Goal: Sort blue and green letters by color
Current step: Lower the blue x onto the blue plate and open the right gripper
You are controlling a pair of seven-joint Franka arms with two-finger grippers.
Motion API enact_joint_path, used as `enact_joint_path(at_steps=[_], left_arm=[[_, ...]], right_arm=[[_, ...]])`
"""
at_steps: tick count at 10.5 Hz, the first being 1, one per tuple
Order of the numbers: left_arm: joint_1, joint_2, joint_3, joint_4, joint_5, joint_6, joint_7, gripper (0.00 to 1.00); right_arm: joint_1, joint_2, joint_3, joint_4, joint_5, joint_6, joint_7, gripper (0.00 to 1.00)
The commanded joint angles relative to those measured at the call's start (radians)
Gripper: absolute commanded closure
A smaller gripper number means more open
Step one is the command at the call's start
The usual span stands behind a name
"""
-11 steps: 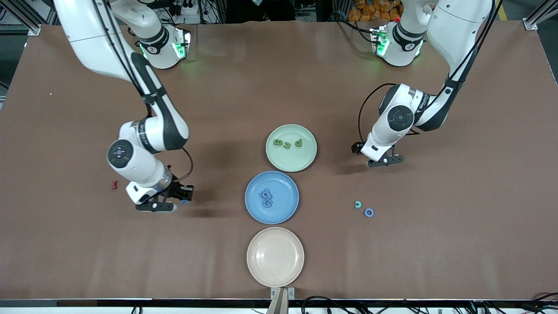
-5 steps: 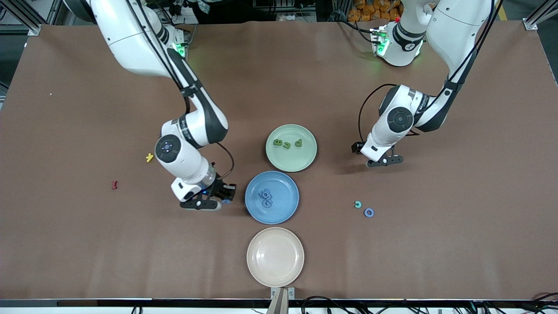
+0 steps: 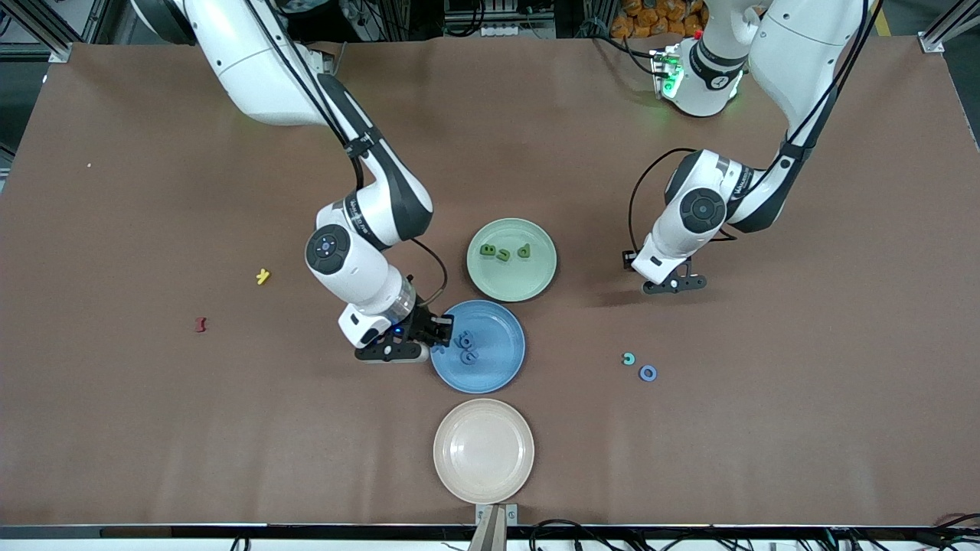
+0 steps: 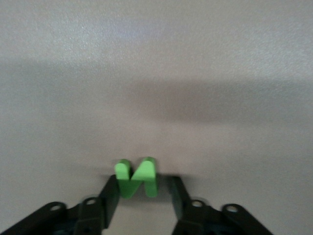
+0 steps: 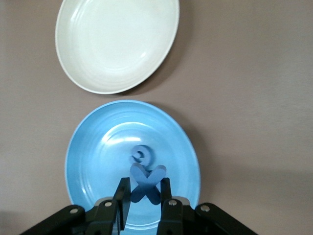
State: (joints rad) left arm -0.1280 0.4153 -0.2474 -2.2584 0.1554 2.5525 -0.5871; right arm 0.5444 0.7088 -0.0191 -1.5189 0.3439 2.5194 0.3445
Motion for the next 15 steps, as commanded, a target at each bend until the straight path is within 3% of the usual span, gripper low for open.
enact_joint_path(at_steps=[1, 3, 4, 5, 8, 11, 13, 15], left_arm=[[0.01, -0.003, -0.003, 0.002, -0.01, 0.006, 0.03, 1.0], [0.008, -0.016, -0.003, 0.006, -0.011, 0.006, 0.03, 1.0], [0.01, -0.042, -0.004, 0.008, -0.011, 0.006, 0.026, 1.0], [0.011, -0.058, -0.004, 0.031, -0.016, 0.005, 0.014, 1.0], [0.002, -0.108, -0.006, 0.068, -0.027, 0.0, -0.049, 1.0], [0.008, -0.145, -0.049, 0.127, -0.027, -0.005, -0.178, 1.0], [-0.001, -0.148, -0.061, 0.187, -0.027, -0.023, -0.253, 1.0], [-0.002, -0.145, -0.088, 0.29, -0.027, -0.127, -0.349, 1.0]], right_arm=[[0.038, 0.058, 0.005, 0.071, 0.061, -0.004, 0.153, 0.74], [0.057, 0.077, 0.005, 0.077, 0.061, 0.007, 0.188, 0.7], [0.058, 0.081, 0.005, 0.078, 0.064, 0.028, 0.236, 0.18], [0.058, 0.084, 0.005, 0.082, 0.061, 0.038, 0.282, 0.0], [0.043, 0.072, -0.004, 0.08, 0.014, 0.013, 0.248, 0.0], [-0.013, 0.049, -0.034, 0.082, -0.109, -0.16, 0.171, 0.0], [-0.075, 0.008, -0.048, 0.079, -0.134, -0.281, 0.055, 0.0], [-0.165, -0.061, -0.05, 0.074, -0.135, -0.385, -0.059, 0.0]])
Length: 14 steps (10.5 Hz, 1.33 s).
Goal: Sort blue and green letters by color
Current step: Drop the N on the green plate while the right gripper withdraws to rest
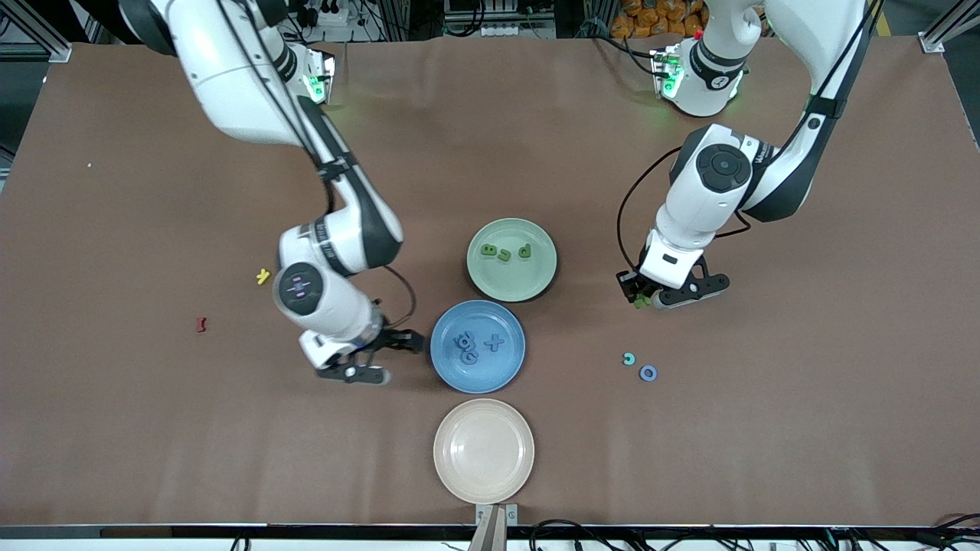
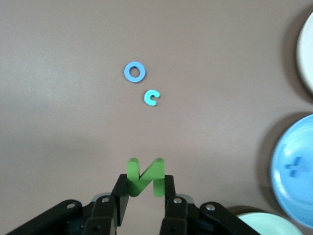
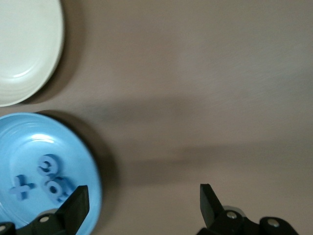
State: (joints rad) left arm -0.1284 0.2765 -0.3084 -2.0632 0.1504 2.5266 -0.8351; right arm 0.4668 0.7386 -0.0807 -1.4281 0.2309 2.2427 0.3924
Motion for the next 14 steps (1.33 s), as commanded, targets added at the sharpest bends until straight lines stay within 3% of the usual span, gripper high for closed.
enact_joint_path(at_steps=[1, 2, 4, 8, 14], left_arm=[[0.0, -0.004, -0.061, 0.127, -0.022, -0.115, -0.18, 1.0], [-0.003, 0.0, -0.081, 0.135, -0.022, -0.117, -0.235, 1.0], [-0.017, 0.015, -0.141, 0.133, -0.02, -0.117, -0.341, 1.0], [-0.178, 0.074, -0.147, 0.138, -0.012, -0.117, -0.55, 1.0], [-0.327, 0.274, -0.141, 0.196, -0.005, -0.117, -0.564, 1.0]], right_arm=[[-0.133, -0.122, 0.012, -0.018, -0.036, -0.151, -0.168, 0.0], [-0.17, -0.146, 0.012, -0.02, -0.047, -0.197, -0.184, 0.0], [-0.244, -0.182, 0.013, -0.02, -0.164, -0.238, -0.193, 0.0], [-0.356, -0.228, 0.018, -0.02, -0.295, -0.278, -0.233, 0.0], [-0.433, -0.379, 0.013, -0.02, -0.294, -0.423, -0.33, 0.0]])
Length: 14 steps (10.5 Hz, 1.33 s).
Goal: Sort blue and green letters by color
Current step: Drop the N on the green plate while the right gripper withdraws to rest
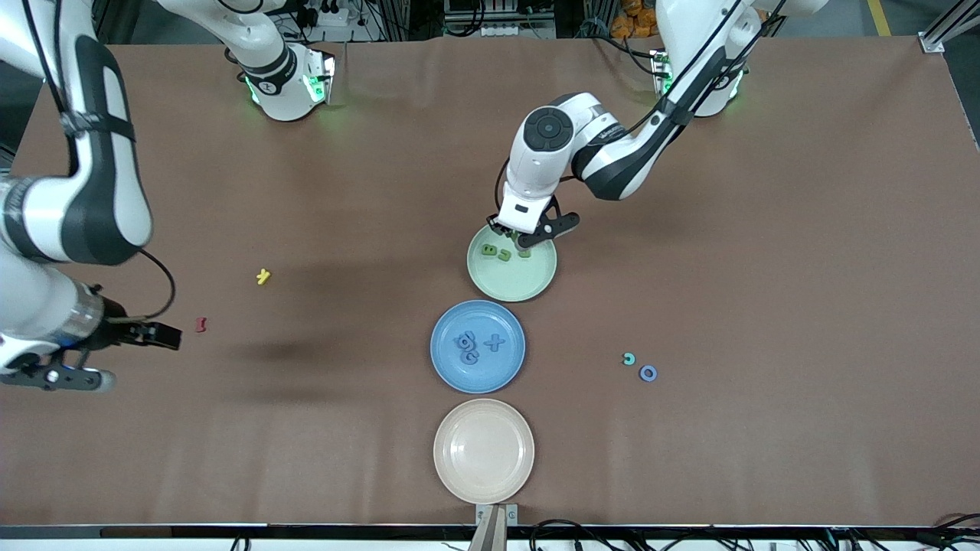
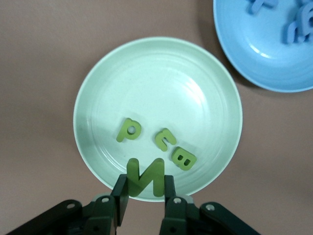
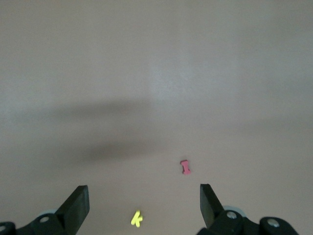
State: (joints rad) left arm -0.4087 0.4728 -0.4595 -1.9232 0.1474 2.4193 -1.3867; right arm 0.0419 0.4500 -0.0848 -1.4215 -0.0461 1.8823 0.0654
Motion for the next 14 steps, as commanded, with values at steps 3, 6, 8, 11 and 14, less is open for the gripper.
enact_joint_path(at_steps=[3, 6, 8, 11, 14], left_arm=[[-0.096, 0.112, 0.035, 0.078, 0.012, -0.008, -0.023, 0.33], [-0.091, 0.11, 0.048, 0.096, 0.026, -0.009, -0.023, 0.0], [-0.082, 0.095, 0.076, 0.101, 0.027, -0.009, -0.023, 0.0], [-0.078, 0.073, 0.232, 0.165, 0.05, -0.046, 0.011, 0.0], [0.017, 0.067, 0.28, 0.177, 0.077, -0.054, 0.157, 0.0]], right_arm=[[-0.004, -0.219, 0.02, -0.027, -0.011, -0.175, -0.001, 0.0], [-0.002, -0.329, 0.025, -0.017, -0.008, -0.245, -0.001, 0.0], [0.0, -0.353, 0.017, -0.01, -0.008, -0.278, -0.001, 0.0], [0.006, -0.367, -0.019, 0.018, -0.005, -0.333, -0.004, 0.0], [0.003, -0.358, -0.053, 0.019, 0.008, -0.37, -0.004, 0.0]])
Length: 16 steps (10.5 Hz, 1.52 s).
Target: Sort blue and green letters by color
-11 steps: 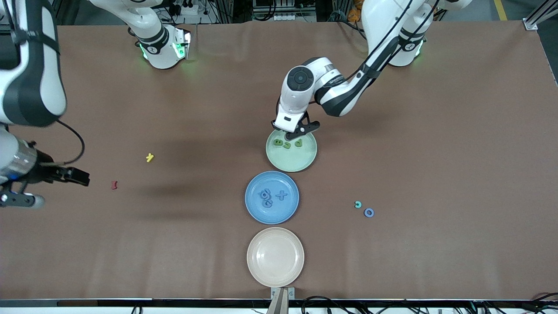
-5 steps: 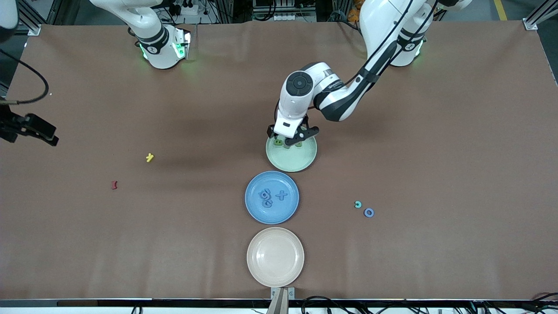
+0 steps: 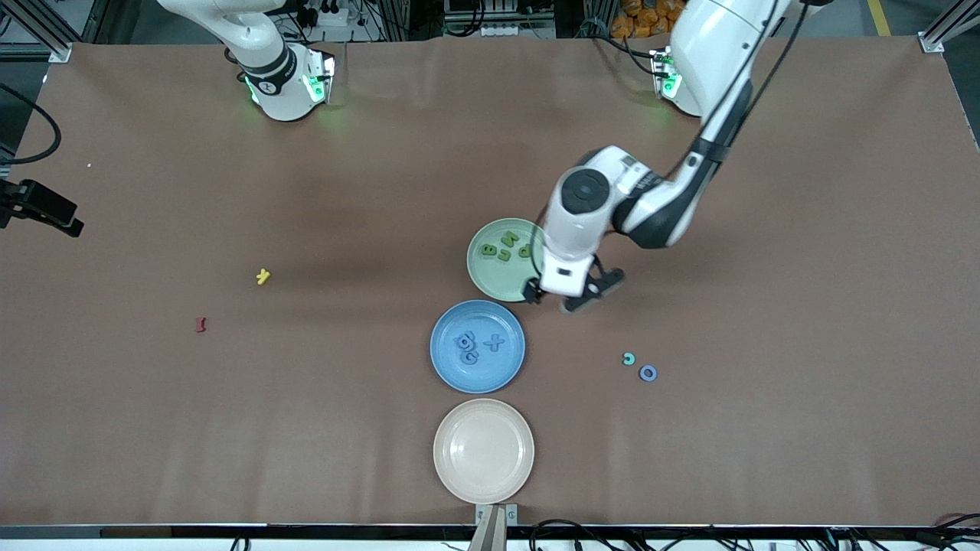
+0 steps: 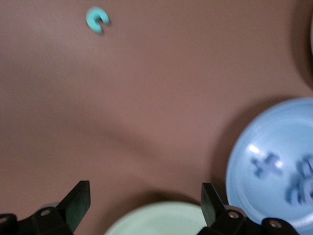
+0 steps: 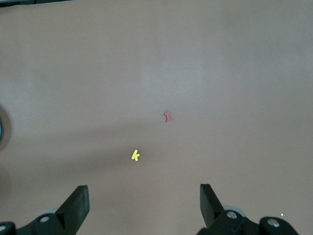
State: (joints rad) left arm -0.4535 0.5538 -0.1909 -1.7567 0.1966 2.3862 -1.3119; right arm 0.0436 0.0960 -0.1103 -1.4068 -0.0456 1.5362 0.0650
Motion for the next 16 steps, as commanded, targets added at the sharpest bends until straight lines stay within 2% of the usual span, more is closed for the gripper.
enact_joint_path(at_steps=[1, 2, 7, 10, 11, 13, 16], left_arm=[[0.091, -0.032, 0.011, 0.013, 0.027, -0.027, 0.13, 0.0], [0.125, -0.044, 0.008, 0.014, 0.027, -0.091, 0.223, 0.0], [0.242, -0.116, -0.002, 0.04, -0.014, -0.33, 0.613, 0.0], [0.286, -0.164, -0.002, 0.03, -0.041, -0.404, 0.684, 0.0], [0.288, -0.211, -0.001, -0.004, -0.078, -0.439, 0.735, 0.0], [0.344, -0.331, 0.001, -0.145, -0.134, -0.438, 0.894, 0.0], [0.34, -0.432, 0.005, -0.285, -0.146, -0.412, 0.916, 0.0]], right_arm=[[-0.005, -0.002, -0.049, 0.009, 0.048, -0.025, -0.005, 0.0], [-0.014, -0.004, -0.057, 0.009, 0.09, -0.027, -0.007, 0.0], [-0.007, 0.008, -0.051, -0.015, 0.095, -0.03, -0.01, 0.0], [0.001, -0.004, -0.045, -0.014, 0.095, -0.057, -0.01, 0.0], [0.004, -0.022, -0.045, -0.018, 0.093, -0.045, -0.01, 0.0], [0.009, -0.03, -0.043, -0.055, 0.095, 0.001, -0.01, 0.0], [0.007, -0.007, -0.046, -0.028, 0.093, -0.021, -0.01, 0.0]])
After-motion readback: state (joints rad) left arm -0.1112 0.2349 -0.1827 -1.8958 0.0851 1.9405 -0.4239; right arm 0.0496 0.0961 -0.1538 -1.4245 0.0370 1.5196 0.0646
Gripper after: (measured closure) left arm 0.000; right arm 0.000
